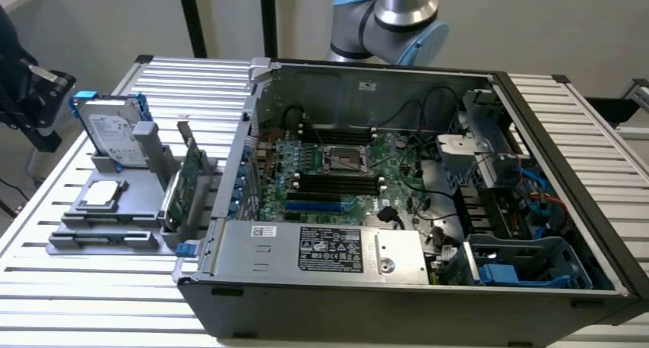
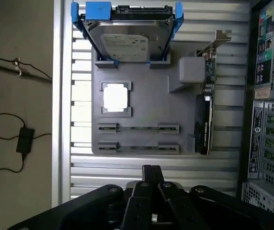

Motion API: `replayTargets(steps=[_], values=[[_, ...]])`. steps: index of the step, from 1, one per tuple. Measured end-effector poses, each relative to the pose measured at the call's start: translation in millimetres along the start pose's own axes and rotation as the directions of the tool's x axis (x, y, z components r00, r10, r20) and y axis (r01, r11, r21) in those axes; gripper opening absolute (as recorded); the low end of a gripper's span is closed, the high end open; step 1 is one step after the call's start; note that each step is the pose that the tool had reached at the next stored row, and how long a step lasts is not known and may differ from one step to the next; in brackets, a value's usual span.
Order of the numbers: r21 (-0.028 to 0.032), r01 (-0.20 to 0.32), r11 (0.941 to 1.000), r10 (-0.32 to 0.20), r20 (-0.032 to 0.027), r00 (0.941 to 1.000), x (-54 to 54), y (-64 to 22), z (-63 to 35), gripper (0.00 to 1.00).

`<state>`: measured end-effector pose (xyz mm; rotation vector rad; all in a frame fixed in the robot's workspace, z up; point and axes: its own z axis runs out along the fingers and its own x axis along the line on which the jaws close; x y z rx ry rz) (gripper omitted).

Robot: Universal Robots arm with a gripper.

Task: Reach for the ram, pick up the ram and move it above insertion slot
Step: 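Reach for the ram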

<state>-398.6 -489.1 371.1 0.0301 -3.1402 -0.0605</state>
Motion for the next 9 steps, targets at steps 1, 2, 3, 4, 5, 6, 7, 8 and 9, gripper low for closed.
replayTargets(steps=[1, 2, 3, 4, 5, 6, 7, 8, 9], values=[[0.0, 0.0, 1.0, 0.0, 0.0001, 1.0, 0.0, -0.4, 1.4, 0.11], [0.0001, 0.0, 1.0, 0.0, -0.0001, 1.0, 0.0, -0.4, 1.3, 0.11], [0.0001, 0.0, 1.0, 0.0, -0.0001, 1.0, 0.1, -0.4, 1.4, 0.11], [0.0002, 0.0, 1.0, 0.0, -0.0002, 1.0, 0.1, -0.4, 1.3, 0.11], [0.0002, 0.0, 1.0, 0.0, -0.0002, 1.0, 0.0, -0.4, 1.3, 0.11], [0.0001, 0.0, 1.0, 0.0, -0.0001, 1.0, 0.0, -0.4, 1.3, 0.11], [0.0002, 0.001, 1.0, -0.001, -0.0003, 1.0, 0.0, -0.4, 1.3, 0.11], [0.0003, 0.007, 1.0, -0.007, -0.0006, 1.0, 0.0, -0.4, 1.3, 0.11], [0.0002, 0.022, 0.9998, -0.022, -0.0011, 0.9998, 0.1, -0.4, 1.4, 0.11]])
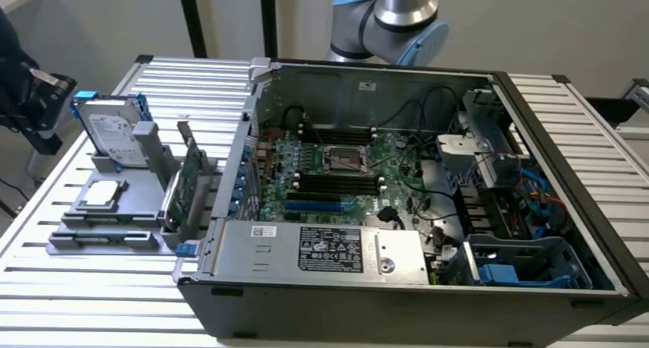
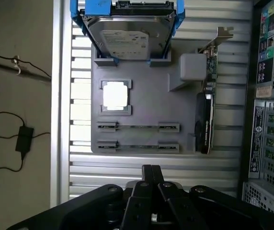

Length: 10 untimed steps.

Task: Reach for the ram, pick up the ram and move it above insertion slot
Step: 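Reach for the ram, then pick up the ram and move it above insertion slot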

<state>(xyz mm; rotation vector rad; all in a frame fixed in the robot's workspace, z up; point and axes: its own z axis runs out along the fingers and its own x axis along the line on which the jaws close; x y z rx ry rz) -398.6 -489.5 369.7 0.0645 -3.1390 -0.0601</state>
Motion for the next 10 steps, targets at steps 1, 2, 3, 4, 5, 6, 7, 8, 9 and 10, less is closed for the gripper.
replayTargets(steps=[1, 2, 3, 4, 5, 6, 7, 8, 9, 10], values=[[-0.0001, 0.018, 0.9998, -0.018, -0.0005, 0.9998, 0.0, 0.0, 0.2, 0.11], [-0.0001, 0.036, 0.9994, -0.036, -0.0012, 0.9994, 0.0, 0.0, 0.3, 0.11], [-0.0001, 0.054, 0.9986, -0.054, -0.0019, 0.9985, -0.1, 0.0, 0.5, 0.11], [-0.0001, 0.073, 0.9973, -0.073, -0.0027, 0.9973, 0.0, 0.0, 0.7, 0.11], [-0.0001, 0.091, 0.9959, -0.091, -0.0034, 0.9959, -0.1, 0.0, 0.9, 0.11], [-0.0002, 0.108, 0.9942, -0.108, -0.0041, 0.9942, -0.1, 0.0, 1.1, 0.11], [-0.0002, 0.127, 0.9919, -0.127, -0.0049, 0.9919, -0.1, 0.0, 1.3, 0.11], [-0.0003, 0.145, 0.9895, -0.145, -0.0056, 0.9894, -0.1, 0.0, 1.5, 0.11], [-0.0004, 0.163, 0.9867, -0.163, -0.0063, 0.9867, -0.1, -0.1, 1.7, 0.11], [-0.0005, 0.18, 0.9836, -0.18, -0.0069, 0.9836, -0.1, -0.1, 2.0, 0.11]])
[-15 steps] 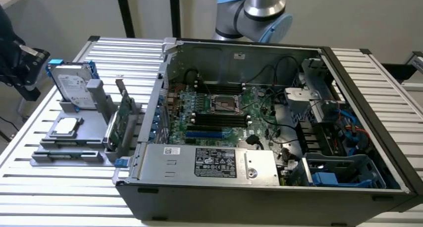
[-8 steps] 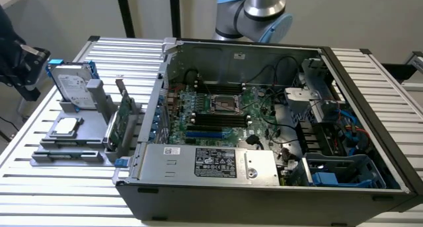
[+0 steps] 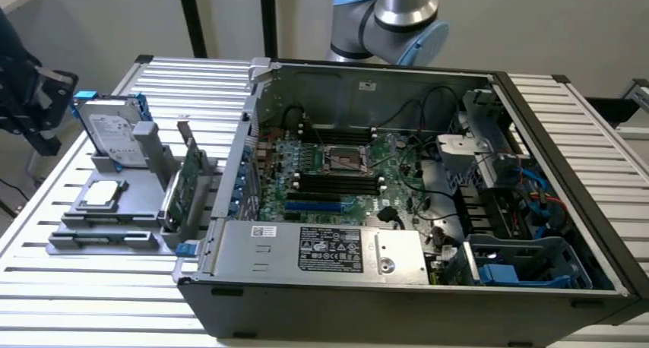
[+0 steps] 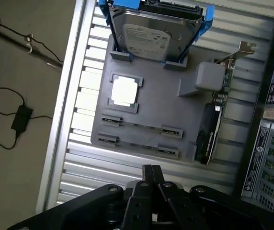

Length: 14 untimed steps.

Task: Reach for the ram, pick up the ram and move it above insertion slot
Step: 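Pick up the ram and move it above insertion slot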

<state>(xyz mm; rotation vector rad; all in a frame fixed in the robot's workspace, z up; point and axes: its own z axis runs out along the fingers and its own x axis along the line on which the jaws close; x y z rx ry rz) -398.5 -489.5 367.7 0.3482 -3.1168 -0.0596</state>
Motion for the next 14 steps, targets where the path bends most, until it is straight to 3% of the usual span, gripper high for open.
replayTargets(steps=[4, 7, 11, 14], values=[[-0.0001, 0.072, 0.9974, -0.072, -0.0027, 0.9974, 0.0, 0.0, 1.0, 0.11], [-0.0001, 0.128, 0.9918, -0.128, -0.0045, 0.9918, 0.0, -0.1, 1.8, 0.11], [-0.0002, 0.199, 0.9801, -0.199, -0.0062, 0.98, 0.0, -0.1, 2.7, 0.11], [-0.0002, 0.252, 0.9678, -0.252, -0.0072, 0.9678, 0.0, -0.1, 3.5, 0.11]])
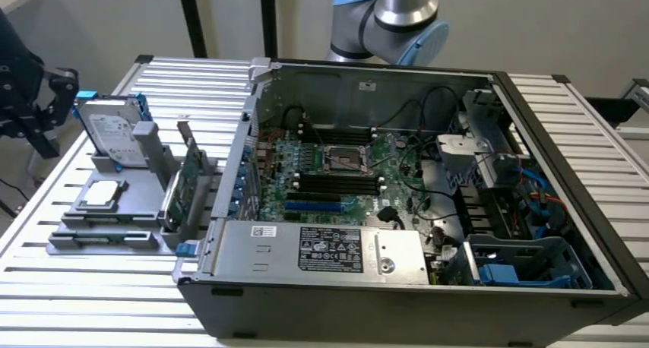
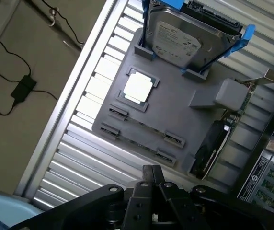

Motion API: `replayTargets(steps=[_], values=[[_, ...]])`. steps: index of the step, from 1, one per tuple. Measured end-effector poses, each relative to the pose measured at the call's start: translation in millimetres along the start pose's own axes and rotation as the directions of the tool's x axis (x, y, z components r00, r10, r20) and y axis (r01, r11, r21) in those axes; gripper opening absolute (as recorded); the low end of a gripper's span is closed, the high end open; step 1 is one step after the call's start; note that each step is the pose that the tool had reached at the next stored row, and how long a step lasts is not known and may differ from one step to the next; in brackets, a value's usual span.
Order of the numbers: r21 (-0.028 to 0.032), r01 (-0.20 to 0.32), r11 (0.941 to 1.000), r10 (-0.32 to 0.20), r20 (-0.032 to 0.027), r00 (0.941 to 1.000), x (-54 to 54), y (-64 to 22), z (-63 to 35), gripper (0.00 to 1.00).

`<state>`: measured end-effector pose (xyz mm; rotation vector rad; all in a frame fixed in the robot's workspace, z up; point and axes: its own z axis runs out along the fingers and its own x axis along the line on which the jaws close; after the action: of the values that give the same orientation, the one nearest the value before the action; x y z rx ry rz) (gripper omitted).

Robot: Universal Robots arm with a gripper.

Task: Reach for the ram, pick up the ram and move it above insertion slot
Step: 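Pick up the ram and move it above insertion slot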

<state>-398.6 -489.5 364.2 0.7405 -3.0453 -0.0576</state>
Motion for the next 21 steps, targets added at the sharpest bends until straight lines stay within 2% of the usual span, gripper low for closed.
replayTargets(steps=[5, 10, 13, 15, 18, 21], values=[[0.0006, 0.091, 0.9958, -0.091, -0.0018, 0.9958, 0.0, -0.1, 1.2, 0.11], [0.0008, 0.181, 0.9835, -0.181, -0.0039, 0.9835, 0.0, -0.1, 2.4, 0.11], [0.0008, 0.234, 0.9723, -0.234, -0.0054, 0.9723, 0.0, -0.1, 3.3, 0.11], [0.0007, 0.27, 0.9628, -0.27, -0.0063, 0.9628, 0.0, -0.2, 3.8, 0.11], [0.0004, 0.322, 0.9468, -0.322, -0.0077, 0.9468, 0.0, -0.2, 4.7, 0.11], [0.0002, 0.372, 0.9281, -0.372, -0.0091, 0.9281, 0.0, -0.2, 5.5, 0.11]])
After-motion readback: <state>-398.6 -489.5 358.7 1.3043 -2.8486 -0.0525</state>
